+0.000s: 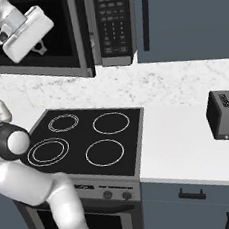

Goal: Open the microwave, place the bowl with waffle inside the microwave, then close the microwave door and turn it on.

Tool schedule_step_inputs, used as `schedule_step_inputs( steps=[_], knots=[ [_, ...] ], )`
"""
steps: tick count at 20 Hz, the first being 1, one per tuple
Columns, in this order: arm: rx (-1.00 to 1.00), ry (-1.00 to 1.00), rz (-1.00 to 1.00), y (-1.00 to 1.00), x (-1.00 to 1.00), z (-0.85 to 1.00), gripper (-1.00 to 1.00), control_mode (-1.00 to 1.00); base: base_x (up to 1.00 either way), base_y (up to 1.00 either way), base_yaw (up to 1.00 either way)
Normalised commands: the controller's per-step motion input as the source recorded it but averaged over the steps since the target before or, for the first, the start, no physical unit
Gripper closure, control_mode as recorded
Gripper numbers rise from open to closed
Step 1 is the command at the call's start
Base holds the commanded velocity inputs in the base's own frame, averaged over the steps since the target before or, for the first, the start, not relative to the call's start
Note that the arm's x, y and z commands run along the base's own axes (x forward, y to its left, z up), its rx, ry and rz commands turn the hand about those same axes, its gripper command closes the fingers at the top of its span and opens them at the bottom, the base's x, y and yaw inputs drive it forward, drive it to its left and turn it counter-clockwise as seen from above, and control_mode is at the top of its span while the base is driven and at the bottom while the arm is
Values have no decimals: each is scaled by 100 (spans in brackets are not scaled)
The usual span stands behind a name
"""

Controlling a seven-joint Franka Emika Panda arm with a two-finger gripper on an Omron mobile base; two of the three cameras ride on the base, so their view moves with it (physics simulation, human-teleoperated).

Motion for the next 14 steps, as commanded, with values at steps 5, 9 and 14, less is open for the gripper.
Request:
schedule_step_inputs(
  steps=[5,9,14],
  knots=[
    [-20,-57,26,-2,100,-100,100,-100,0,0,0],
    [-20,-83,33,0,100,-100,100,-100,0,0,0],
    [-24,-73,30,0,100,-100,100,-100,0,0,0]
  ],
)
